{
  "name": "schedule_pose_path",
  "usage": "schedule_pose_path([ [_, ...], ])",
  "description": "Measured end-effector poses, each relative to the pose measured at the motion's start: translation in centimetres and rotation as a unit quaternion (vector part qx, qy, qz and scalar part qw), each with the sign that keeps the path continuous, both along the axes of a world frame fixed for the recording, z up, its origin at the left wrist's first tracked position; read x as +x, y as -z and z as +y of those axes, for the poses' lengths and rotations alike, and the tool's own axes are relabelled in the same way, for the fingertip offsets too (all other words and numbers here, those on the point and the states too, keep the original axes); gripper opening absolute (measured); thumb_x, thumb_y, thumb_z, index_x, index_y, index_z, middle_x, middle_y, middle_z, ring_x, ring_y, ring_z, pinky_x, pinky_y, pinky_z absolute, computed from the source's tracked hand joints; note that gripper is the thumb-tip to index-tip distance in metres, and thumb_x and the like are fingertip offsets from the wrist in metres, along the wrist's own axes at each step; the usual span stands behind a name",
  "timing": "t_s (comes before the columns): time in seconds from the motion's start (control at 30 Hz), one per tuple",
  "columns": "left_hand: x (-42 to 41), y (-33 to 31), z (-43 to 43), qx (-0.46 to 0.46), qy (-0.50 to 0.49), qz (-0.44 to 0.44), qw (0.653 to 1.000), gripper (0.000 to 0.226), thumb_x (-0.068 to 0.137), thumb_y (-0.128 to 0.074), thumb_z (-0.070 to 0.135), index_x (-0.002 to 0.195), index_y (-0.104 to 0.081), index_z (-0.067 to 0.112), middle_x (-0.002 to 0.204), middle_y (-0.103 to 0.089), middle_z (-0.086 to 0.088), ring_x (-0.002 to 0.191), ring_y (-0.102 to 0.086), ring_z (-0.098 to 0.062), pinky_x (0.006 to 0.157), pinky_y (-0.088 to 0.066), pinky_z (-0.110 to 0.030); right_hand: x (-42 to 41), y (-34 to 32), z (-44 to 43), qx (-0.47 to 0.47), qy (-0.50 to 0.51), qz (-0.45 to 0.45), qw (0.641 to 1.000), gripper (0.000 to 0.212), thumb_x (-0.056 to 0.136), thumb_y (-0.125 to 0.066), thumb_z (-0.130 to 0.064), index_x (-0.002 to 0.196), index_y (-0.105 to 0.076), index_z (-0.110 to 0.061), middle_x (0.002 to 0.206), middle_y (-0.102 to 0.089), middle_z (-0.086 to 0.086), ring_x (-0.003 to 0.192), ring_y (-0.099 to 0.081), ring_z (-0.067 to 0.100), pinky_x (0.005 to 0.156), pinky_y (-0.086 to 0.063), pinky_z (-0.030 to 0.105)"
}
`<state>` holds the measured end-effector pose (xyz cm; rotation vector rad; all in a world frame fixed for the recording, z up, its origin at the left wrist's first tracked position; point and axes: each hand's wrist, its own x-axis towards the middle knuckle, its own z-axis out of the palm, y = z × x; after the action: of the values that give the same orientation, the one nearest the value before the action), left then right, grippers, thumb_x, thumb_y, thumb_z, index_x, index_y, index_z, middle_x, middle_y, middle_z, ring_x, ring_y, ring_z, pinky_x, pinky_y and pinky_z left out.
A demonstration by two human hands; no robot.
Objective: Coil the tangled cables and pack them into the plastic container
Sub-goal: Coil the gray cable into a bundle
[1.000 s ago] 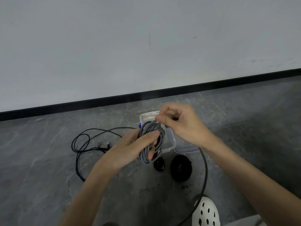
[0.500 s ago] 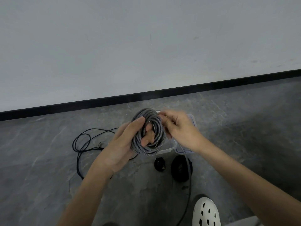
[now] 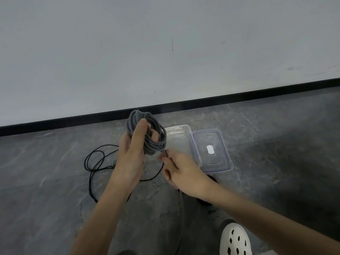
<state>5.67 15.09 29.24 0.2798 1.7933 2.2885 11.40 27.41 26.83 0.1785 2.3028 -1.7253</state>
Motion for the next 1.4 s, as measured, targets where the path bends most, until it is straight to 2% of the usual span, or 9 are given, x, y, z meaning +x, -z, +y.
schedule_pose_path([
  [0.2,0.7,-0.1,0.7,-0.096,-0.025,0.096,0.990,0.041,0.097,-0.049,0.043,0.066,-0.061,0.020,0.068,-0.063,0.008,0.067,-0.058,-0.003,0.063,-0.045,-0.011,-0.6,-1.9,0.1,-0.029,0.016,-0.020,0.999,0.028,0.103,-0.034,-0.014,0.101,-0.050,0.010,0.054,-0.041,-0.003,0.032,-0.033,0.000,0.036,-0.027,0.014],
  [0.47,0.7,0.6,0.9,-0.145,-0.064,0.130,0.979,0.036,0.099,-0.050,0.034,0.072,-0.061,0.013,0.069,-0.062,0.006,0.067,-0.058,-0.004,0.059,-0.045,-0.011,0.7,-3.7,-0.1,-0.239,0.017,-0.150,0.959,0.024,0.104,-0.037,-0.015,0.110,-0.056,-0.002,0.056,-0.039,-0.003,0.036,-0.029,0.002,0.038,-0.026,0.015],
  [0.67,0.7,1.2,0.9,-0.244,-0.095,0.152,0.953,0.037,0.091,-0.054,0.050,0.070,-0.062,0.021,0.065,-0.066,0.011,0.060,-0.061,-0.003,0.053,-0.043,-0.013,1.2,-4.9,0.7,-0.212,-0.010,-0.176,0.961,0.026,0.104,-0.038,-0.019,0.102,-0.059,-0.005,0.055,-0.038,-0.004,0.038,-0.028,0.004,0.040,-0.026,0.015],
  [0.77,0.6,1.3,0.9,-0.286,-0.098,0.176,0.937,0.050,0.086,-0.049,0.063,0.074,-0.062,0.017,0.068,-0.066,0.016,0.060,-0.060,0.001,0.053,-0.041,-0.010,1.5,-5.4,1.0,-0.176,-0.032,-0.173,0.969,0.026,0.104,-0.039,-0.022,0.101,-0.059,-0.005,0.055,-0.039,-0.004,0.037,-0.030,0.004,0.039,-0.028,0.015],
  [0.87,0.3,1.6,0.7,-0.337,-0.079,0.197,0.917,0.065,0.082,-0.047,0.071,0.075,-0.062,0.008,0.062,-0.061,-0.001,0.057,-0.057,-0.010,0.053,-0.041,-0.016,1.5,-5.8,1.8,-0.119,-0.057,-0.161,0.978,0.022,0.101,-0.044,-0.021,0.096,-0.060,-0.006,0.055,-0.039,-0.004,0.038,-0.031,0.005,0.040,-0.027,0.016],
  [1.03,-0.2,2.4,0.8,-0.439,-0.021,0.176,0.881,0.057,0.082,-0.048,0.066,0.081,-0.060,0.010,0.080,-0.065,-0.003,0.076,-0.062,-0.020,0.075,-0.051,-0.044,1.5,-5.2,2.6,0.062,-0.096,-0.113,0.987,0.026,0.096,-0.050,-0.020,0.094,-0.061,0.003,0.057,-0.043,0.001,0.042,-0.038,0.007,0.044,-0.032,0.020],
  [1.13,-0.3,2.6,0.6,-0.485,0.008,0.184,0.855,0.061,0.079,-0.044,0.074,0.076,-0.055,0.014,0.076,-0.061,0.001,0.073,-0.058,-0.015,0.069,-0.048,-0.035,1.4,-4.5,2.8,0.197,-0.110,-0.024,0.974,0.026,0.096,-0.051,-0.022,0.087,-0.065,-0.002,0.065,-0.056,0.009,0.056,-0.052,0.017,0.059,-0.045,0.034],
  [1.27,-0.2,2.2,0.4,-0.484,0.082,0.221,0.842,0.065,0.077,-0.023,0.076,0.056,-0.044,0.018,0.049,-0.044,0.008,0.048,-0.048,-0.006,0.048,-0.031,-0.017,1.3,-4.5,3.4,0.250,-0.088,0.111,0.958,0.013,0.094,-0.057,-0.024,0.085,-0.066,-0.018,0.075,-0.069,-0.006,0.069,-0.063,0.010,0.071,-0.053,0.040],
  [1.4,0.0,2.0,0.1,-0.407,0.221,0.157,0.872,0.082,0.080,-0.012,0.080,0.060,-0.063,0.020,0.054,-0.062,0.010,0.054,-0.059,-0.001,0.060,-0.040,-0.009,0.9,-5.1,4.7,0.311,-0.105,0.227,0.917,0.019,0.089,-0.065,-0.035,0.086,-0.069,-0.017,0.074,-0.068,-0.015,0.061,-0.054,0.003,0.064,-0.050,0.033],
])
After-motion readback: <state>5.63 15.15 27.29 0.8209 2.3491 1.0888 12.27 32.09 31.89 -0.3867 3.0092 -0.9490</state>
